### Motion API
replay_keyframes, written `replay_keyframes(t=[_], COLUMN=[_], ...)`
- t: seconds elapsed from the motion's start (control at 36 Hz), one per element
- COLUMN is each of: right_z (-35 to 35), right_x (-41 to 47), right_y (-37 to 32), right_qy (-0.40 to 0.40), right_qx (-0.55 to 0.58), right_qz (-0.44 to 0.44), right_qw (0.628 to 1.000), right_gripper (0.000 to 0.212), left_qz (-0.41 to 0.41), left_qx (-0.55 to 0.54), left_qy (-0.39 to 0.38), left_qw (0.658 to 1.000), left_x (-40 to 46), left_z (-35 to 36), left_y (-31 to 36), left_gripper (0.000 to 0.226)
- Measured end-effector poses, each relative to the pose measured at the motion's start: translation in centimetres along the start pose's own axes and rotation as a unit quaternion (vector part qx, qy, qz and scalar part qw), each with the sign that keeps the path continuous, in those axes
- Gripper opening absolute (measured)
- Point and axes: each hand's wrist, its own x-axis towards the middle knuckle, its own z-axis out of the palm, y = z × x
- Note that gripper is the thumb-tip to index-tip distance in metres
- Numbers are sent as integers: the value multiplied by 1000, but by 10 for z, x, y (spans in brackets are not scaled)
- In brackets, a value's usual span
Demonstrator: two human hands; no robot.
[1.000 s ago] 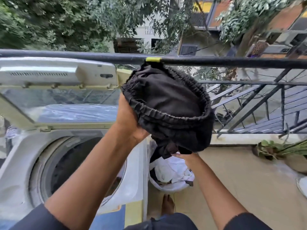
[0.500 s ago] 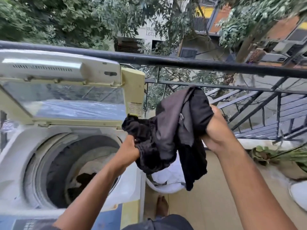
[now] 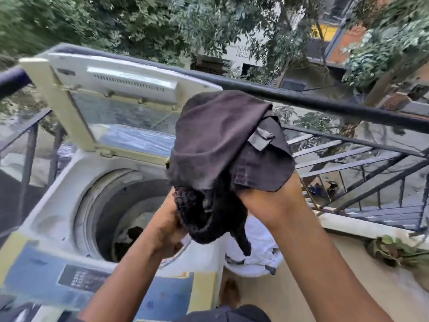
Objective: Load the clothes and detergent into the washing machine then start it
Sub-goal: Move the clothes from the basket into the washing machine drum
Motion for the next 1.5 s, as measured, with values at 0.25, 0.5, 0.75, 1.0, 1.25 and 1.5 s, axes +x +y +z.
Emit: replay_keyframes(t=[0.25,0.5,0.75,1.0,1.25,1.5], right_z=[-18,-50,-68,-104,-112,-141], right_x=[37,100,139,125,117,86], right_y=[29,109,173,198,202,175], right_qy=[70,91,115,48,51,125], right_qx=[-306,-441,-632,-863,-880,-791], right_qz=[-98,79,1,132,93,-44], right_qw=[945,889,766,486,463,597], right_gripper=[54,51,35,43,34,20], left_qz=[105,36,43,-111,-242,-124], left_qx=[77,276,423,629,585,579], left_qy=[168,311,277,18,-72,-59], left_qw=[977,909,862,769,771,804], left_x=[-42,-19,52,72,75,54], left_z=[-129,-178,-212,-255,-255,-206], left_y=[60,70,53,33,-14,-10], left_gripper=[67,60,34,45,50,36])
